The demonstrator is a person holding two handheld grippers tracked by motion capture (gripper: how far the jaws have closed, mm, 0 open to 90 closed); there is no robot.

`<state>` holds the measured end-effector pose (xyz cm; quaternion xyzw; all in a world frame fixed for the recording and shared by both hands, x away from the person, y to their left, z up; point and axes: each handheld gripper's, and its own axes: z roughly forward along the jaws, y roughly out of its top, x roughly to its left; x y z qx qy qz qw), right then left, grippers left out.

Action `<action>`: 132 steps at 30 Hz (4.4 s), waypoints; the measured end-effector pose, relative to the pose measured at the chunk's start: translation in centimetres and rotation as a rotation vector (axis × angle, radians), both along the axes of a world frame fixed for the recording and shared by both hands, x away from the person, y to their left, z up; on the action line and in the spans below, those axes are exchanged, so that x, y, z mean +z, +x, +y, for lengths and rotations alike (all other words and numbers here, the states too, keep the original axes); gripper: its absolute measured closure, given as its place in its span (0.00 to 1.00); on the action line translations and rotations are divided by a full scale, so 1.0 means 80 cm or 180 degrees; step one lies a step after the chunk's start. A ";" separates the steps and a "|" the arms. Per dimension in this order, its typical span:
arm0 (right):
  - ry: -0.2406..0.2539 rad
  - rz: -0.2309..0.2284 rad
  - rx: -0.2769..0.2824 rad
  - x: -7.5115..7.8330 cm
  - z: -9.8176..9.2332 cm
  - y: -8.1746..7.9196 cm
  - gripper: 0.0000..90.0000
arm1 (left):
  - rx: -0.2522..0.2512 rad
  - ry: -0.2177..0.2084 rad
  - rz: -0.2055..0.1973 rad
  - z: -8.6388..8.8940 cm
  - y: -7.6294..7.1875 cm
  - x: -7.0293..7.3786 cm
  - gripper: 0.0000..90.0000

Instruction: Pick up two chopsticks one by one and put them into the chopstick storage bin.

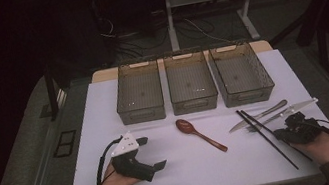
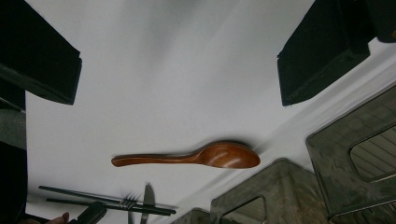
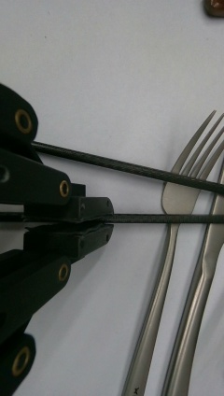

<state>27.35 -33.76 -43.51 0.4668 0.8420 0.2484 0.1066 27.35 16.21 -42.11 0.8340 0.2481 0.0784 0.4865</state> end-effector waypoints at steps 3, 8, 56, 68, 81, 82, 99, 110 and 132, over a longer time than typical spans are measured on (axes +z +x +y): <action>0.0007 -0.0006 0.0007 0.000 -0.001 0.000 0.96 | -0.0001 0.0001 0.0001 0.000 0.000 0.000 0.00; 0.0106 0.0006 -0.0009 0.000 -0.005 0.000 0.96 | -0.0004 -0.0006 0.0000 0.000 0.000 -0.001 0.00; 0.0784 -0.0359 0.0167 0.056 -0.012 0.007 0.96 | 0.0010 -0.0035 0.0025 -0.003 0.001 -0.008 0.00; 0.0834 -0.0424 0.0231 0.071 0.011 0.024 0.96 | -0.0015 -0.0066 0.0032 -0.005 0.001 -0.007 0.00; 0.0866 -0.0456 0.0296 0.080 0.039 0.042 0.96 | -0.0018 -0.0068 0.0025 -0.005 0.001 -0.007 0.00; 0.0870 -0.0455 0.0306 0.080 0.041 0.044 0.96 | -0.0017 -0.0069 0.0024 -0.005 0.001 -0.007 0.00; 0.0887 -0.0470 0.0443 0.086 0.080 0.064 0.96 | -0.0015 -0.0071 0.0034 -0.006 0.000 -0.007 0.00; 0.0886 -0.0467 0.0513 0.088 0.106 0.075 0.96 | -0.0025 -0.0074 0.0027 -0.007 0.000 -0.007 0.00; 0.0869 -0.0441 0.0624 0.115 0.175 0.117 0.96 | -0.0044 -0.0056 0.0013 -0.008 -0.001 -0.007 0.00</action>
